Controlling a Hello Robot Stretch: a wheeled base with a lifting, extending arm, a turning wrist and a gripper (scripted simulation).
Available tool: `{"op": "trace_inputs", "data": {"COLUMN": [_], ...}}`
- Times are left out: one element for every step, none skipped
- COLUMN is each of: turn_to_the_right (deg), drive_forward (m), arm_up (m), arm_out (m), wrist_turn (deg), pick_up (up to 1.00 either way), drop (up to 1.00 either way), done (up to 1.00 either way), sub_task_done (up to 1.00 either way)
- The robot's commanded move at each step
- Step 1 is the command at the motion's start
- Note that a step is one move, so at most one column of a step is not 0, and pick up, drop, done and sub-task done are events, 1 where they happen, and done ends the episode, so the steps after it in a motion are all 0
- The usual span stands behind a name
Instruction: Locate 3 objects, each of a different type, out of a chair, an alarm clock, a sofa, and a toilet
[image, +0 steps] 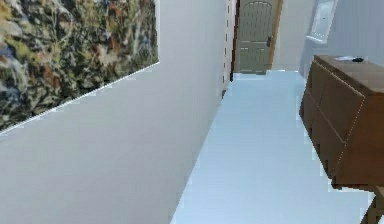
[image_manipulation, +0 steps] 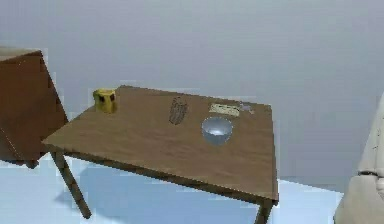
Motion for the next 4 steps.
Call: {"op": "trace_inputs", "data": {"turn_to_the_right": [45.0, 45.0, 45.0, 39.0], "drive_forward": [0.00, 0.00, 0.00, 0.00], "arm_up": [0.00, 0.00, 0.00, 0.00], "arm_out": [0.00, 0.00, 0.00, 0.00], "wrist_turn": [0.0, 0.0, 0.0, 0.0], "pick_up": [0.00, 0.00, 0.00, 0.00], "drop": [0.00, 0.00, 0.00, 0.00], "done": [0.00, 0.00, 0.00, 0.00], "sub_task_done": [0.00, 0.00, 0.00, 0.00]}}
